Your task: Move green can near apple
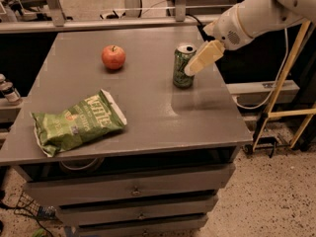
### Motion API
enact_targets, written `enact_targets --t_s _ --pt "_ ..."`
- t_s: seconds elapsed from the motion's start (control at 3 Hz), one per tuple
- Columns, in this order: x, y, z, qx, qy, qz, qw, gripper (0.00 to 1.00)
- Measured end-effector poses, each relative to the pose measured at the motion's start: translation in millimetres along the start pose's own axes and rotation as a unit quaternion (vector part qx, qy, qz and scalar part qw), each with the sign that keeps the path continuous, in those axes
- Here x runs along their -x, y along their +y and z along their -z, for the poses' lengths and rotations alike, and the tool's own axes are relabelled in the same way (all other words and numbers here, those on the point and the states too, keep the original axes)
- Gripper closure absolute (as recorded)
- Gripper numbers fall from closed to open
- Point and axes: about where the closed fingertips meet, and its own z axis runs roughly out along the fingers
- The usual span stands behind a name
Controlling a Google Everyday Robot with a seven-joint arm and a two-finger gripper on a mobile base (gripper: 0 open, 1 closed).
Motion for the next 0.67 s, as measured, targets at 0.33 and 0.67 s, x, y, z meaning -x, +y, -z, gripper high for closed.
enact_targets --t_s 0.33,0.67 --pt "2.1 0.3 -24.8 0.026 -0.005 -0.006 0.9996 0.00" --pt "6.0 5.3 -39.8 0.042 -0.004 -0.005 0.9991 0.16"
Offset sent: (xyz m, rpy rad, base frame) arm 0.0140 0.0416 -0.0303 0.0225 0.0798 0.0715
